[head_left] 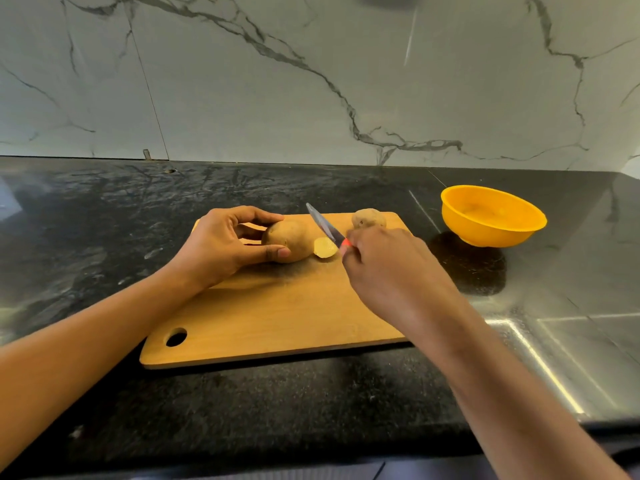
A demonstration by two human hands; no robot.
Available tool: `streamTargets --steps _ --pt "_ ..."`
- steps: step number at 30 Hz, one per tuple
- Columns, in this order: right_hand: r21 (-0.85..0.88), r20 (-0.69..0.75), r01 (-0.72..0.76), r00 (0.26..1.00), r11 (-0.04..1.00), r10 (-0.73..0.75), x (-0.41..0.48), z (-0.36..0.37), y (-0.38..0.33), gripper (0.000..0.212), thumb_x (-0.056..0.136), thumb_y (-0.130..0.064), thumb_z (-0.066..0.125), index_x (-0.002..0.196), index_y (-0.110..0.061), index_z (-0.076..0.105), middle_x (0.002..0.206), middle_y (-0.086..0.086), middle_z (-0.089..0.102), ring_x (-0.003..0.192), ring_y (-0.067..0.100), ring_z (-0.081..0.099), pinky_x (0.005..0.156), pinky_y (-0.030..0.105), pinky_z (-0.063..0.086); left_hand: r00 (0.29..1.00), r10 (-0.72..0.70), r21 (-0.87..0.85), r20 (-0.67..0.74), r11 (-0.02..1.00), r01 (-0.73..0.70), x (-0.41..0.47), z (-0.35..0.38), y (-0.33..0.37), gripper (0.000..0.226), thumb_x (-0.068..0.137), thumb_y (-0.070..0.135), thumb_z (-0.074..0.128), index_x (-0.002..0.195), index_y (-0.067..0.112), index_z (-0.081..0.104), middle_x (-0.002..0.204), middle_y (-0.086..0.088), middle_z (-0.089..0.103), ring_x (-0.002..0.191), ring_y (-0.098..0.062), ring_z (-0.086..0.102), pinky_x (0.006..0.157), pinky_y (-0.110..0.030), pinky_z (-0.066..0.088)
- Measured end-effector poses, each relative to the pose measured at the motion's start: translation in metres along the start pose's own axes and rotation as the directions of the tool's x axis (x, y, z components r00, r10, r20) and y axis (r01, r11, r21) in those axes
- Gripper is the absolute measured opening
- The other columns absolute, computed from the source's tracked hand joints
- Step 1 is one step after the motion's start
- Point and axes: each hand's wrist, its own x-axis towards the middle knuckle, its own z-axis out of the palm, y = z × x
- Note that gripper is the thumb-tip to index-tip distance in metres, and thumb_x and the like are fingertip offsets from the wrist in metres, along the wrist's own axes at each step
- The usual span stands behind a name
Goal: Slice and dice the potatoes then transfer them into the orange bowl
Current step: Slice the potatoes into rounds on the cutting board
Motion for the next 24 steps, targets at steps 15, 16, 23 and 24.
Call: streamTargets --steps 15,16,23,24 --pt "-0.014 0.019 0.019 1.000 1.000 -0.019 0.015 0.011 -0.018 0.021 0.101 -0.016 0.040 0.106 -0.015 0.060 0.070 -0.005 0.040 0.075 0.017 0.049 0.053 0.027 0.035 0.999 0.045 0.061 -0.025 0.997 -0.044 -0.001 0.002 0.000 0.052 0.049 0.049 0.077 0.100 0.039 0.067 0.097 0.013 0.070 0.092 0.001 0.065 0.085 -0.028 0.054" --pt "-0.018 0.019 0.023 1.000 1.000 -0.022 0.014 0.011 -0.018 0.021 0.101 -0.016 0.040 0.107 -0.014 0.059 0.072 -0.004 0.041 0.077 0.018 0.050 0.056 0.028 0.036 0.999 0.044 0.061 -0.025 0.997 -0.042 -0.001 0.002 0.001 0.051 0.049 0.049 0.077 0.099 0.040 0.067 0.096 0.013 0.070 0.091 0.001 0.065 0.085 -0.028 0.054" --pt "-0.033 0.064 0.007 0.998 0.999 -0.005 0.013 0.008 -0.027 0.021 0.101 -0.015 0.040 0.113 -0.014 0.057 0.076 -0.001 0.044 0.077 0.018 0.049 0.059 0.028 0.038 0.999 0.040 0.058 -0.037 0.998 -0.037 -0.001 0.002 0.002 0.049 0.052 0.044 0.079 0.099 0.038 0.067 0.096 0.012 0.070 0.089 0.001 0.065 0.085 -0.028 0.054" --pt "-0.034 0.056 0.010 0.998 0.999 -0.008 0.014 0.008 -0.029 0.021 0.101 -0.014 0.040 0.112 -0.013 0.058 0.071 -0.002 0.041 0.075 0.017 0.047 0.058 0.028 0.038 0.998 0.038 0.062 -0.042 0.997 -0.035 -0.001 0.002 0.002 0.049 0.052 0.044 0.079 0.100 0.038 0.068 0.096 0.013 0.070 0.089 0.001 0.066 0.086 -0.029 0.054"
